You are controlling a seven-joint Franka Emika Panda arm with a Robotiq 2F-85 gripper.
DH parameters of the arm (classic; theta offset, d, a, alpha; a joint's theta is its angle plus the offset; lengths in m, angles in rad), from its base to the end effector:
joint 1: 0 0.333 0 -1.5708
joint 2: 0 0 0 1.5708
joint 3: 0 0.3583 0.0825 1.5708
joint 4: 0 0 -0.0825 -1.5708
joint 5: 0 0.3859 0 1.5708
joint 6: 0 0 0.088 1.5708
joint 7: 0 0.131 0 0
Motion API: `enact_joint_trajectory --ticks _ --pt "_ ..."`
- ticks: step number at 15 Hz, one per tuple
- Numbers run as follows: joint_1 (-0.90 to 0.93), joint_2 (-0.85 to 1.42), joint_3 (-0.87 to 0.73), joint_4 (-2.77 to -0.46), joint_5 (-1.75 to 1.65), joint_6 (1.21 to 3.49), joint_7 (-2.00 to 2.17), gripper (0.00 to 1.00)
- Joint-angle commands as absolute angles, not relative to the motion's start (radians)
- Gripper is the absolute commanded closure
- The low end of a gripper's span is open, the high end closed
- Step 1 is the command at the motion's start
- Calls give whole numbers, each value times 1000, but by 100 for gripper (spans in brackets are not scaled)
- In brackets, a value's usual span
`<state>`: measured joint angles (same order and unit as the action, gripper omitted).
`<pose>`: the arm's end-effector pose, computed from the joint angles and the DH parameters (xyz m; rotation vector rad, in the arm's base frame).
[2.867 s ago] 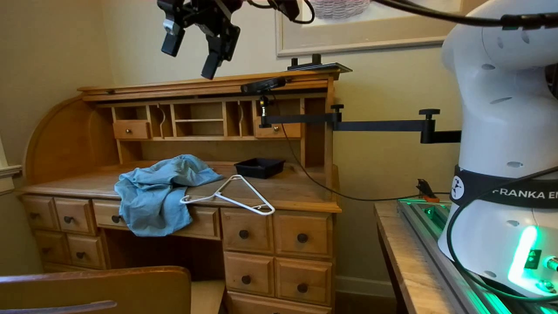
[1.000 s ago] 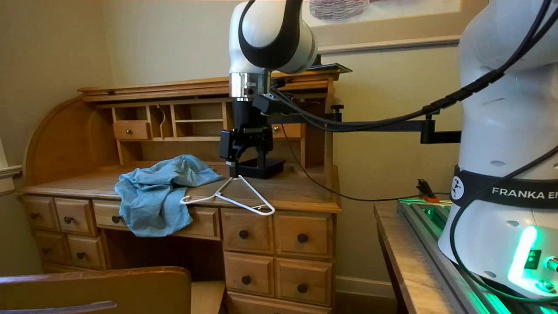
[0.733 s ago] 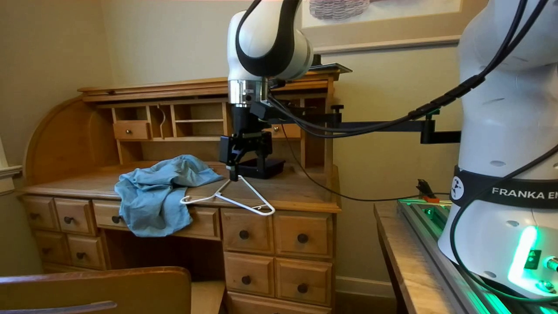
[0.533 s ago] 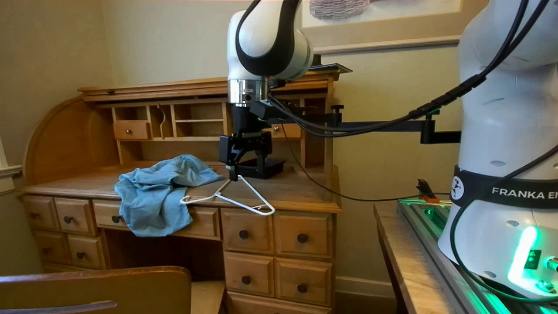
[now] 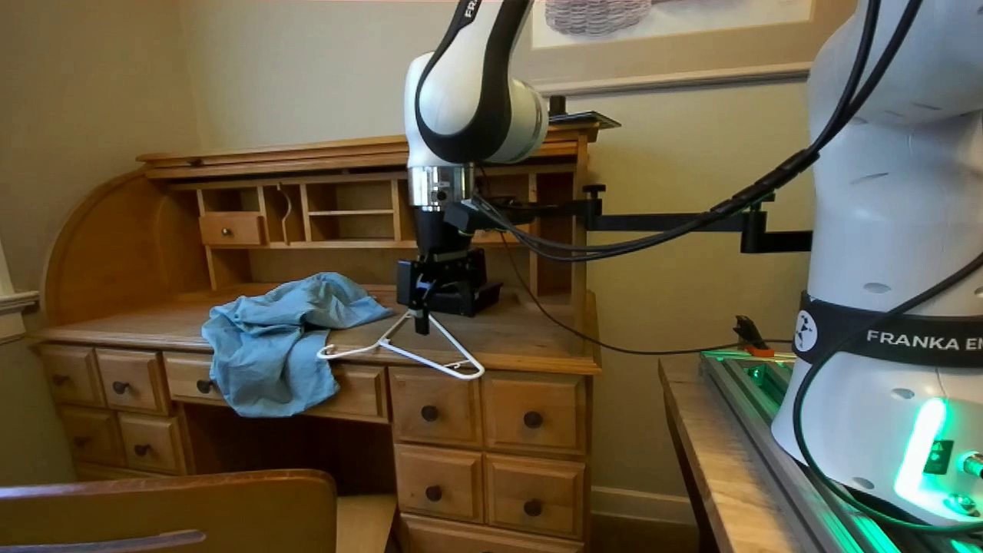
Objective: Put the hanger on the backrest of the chair
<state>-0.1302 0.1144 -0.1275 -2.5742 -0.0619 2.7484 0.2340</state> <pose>0.4466 -0.1167 0.2435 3.0269 -0.6673 0.0928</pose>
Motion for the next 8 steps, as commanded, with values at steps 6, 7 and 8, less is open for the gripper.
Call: enact_joint_trajectory --ticks 6,7,8 --pt "-97 320 -172 -2436 -92 2815 213 0" --pt "-89 341 -182 -2420 -97 2817 215 0" --pt "-79 362 -195 -2405 -104 2822 221 0"
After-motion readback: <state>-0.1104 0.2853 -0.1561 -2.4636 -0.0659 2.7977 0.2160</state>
